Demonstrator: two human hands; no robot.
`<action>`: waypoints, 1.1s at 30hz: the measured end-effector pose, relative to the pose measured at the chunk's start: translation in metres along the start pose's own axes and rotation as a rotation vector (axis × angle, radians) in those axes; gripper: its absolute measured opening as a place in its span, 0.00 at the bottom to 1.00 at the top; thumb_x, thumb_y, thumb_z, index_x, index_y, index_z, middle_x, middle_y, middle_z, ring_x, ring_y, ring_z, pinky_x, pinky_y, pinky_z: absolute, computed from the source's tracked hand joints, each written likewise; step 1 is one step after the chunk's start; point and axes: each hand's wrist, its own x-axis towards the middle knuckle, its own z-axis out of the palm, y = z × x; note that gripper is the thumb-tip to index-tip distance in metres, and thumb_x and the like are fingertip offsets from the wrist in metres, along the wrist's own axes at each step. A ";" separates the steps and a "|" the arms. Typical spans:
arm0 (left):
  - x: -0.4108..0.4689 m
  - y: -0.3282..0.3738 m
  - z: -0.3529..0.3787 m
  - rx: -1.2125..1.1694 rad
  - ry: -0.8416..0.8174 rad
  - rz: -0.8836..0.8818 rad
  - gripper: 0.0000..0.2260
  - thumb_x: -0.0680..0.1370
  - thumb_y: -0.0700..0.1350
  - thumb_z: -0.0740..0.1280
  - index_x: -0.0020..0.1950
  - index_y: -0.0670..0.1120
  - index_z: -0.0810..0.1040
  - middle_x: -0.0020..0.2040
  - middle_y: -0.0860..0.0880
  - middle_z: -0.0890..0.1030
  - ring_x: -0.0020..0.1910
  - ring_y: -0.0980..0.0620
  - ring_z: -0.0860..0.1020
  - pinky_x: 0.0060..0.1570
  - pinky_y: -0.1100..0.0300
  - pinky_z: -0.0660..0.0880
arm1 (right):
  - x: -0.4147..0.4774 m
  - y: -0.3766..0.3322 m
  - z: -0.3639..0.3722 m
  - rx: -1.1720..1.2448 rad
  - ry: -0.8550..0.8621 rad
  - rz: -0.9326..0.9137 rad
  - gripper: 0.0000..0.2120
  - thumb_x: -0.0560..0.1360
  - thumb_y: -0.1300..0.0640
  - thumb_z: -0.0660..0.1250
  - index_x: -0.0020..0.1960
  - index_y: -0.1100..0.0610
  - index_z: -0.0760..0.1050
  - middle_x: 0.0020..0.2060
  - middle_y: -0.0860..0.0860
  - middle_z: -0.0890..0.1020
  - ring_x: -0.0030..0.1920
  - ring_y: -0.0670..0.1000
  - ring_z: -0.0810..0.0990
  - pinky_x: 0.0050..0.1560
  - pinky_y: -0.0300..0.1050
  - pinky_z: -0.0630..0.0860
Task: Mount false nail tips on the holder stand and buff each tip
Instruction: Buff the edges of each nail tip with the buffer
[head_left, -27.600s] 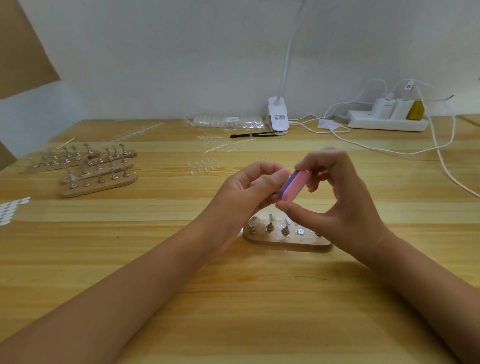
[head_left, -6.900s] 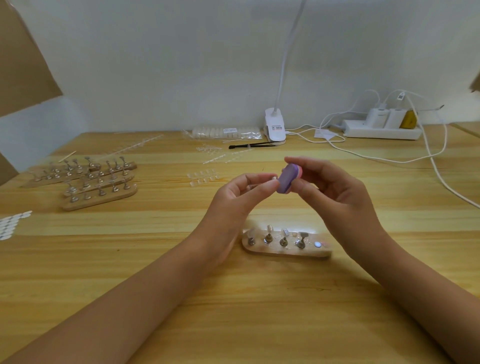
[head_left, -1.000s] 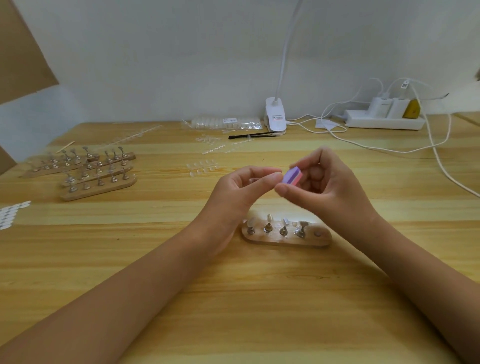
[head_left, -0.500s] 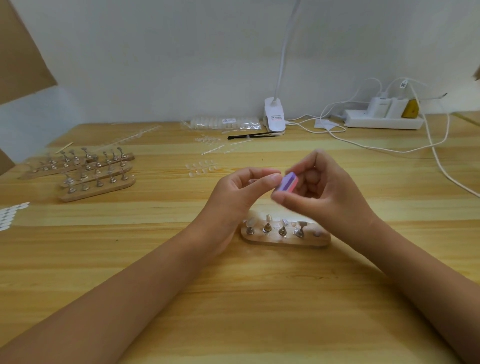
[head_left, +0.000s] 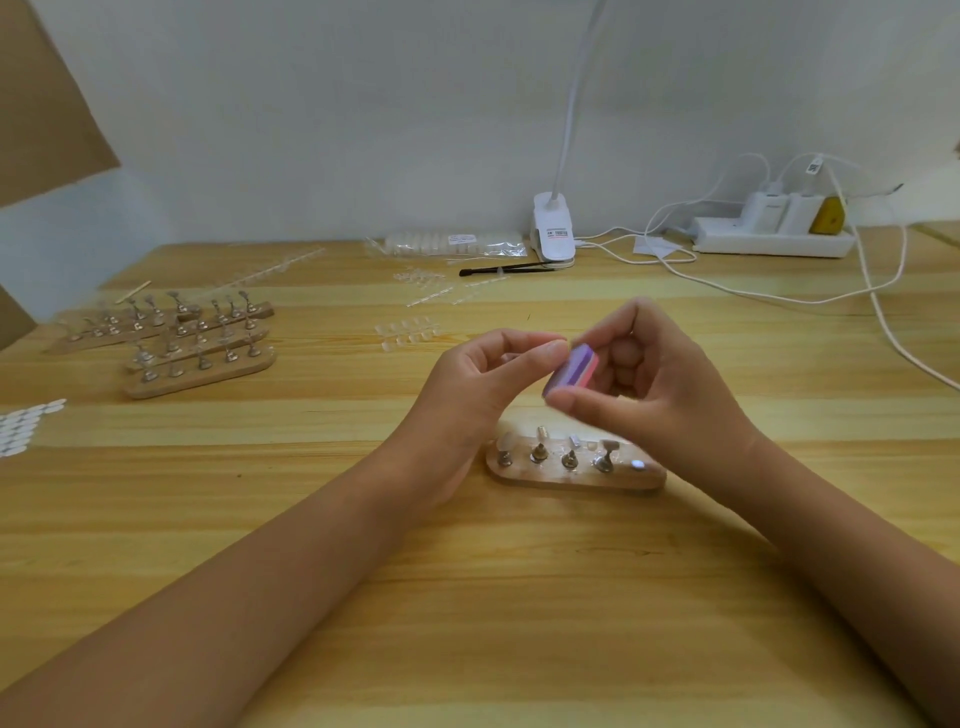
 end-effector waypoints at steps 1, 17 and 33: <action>0.000 0.000 0.000 -0.004 -0.004 0.002 0.15 0.68 0.55 0.73 0.50 0.50 0.84 0.53 0.47 0.85 0.57 0.54 0.81 0.55 0.64 0.71 | -0.001 0.000 0.001 -0.006 -0.022 -0.003 0.21 0.65 0.47 0.78 0.49 0.52 0.72 0.38 0.52 0.83 0.35 0.48 0.80 0.37 0.40 0.79; 0.001 -0.002 0.001 -0.042 -0.006 0.021 0.14 0.68 0.54 0.73 0.50 0.49 0.84 0.50 0.49 0.86 0.55 0.56 0.82 0.60 0.61 0.71 | 0.001 -0.006 0.000 0.070 0.013 0.019 0.22 0.64 0.51 0.77 0.51 0.57 0.72 0.38 0.51 0.84 0.35 0.47 0.81 0.37 0.37 0.79; 0.003 -0.005 0.003 -0.101 -0.010 -0.014 0.17 0.69 0.54 0.73 0.52 0.44 0.83 0.50 0.45 0.85 0.55 0.52 0.80 0.68 0.54 0.69 | 0.002 -0.007 0.003 0.098 -0.012 0.015 0.18 0.66 0.53 0.75 0.49 0.57 0.72 0.39 0.60 0.83 0.34 0.51 0.80 0.36 0.40 0.78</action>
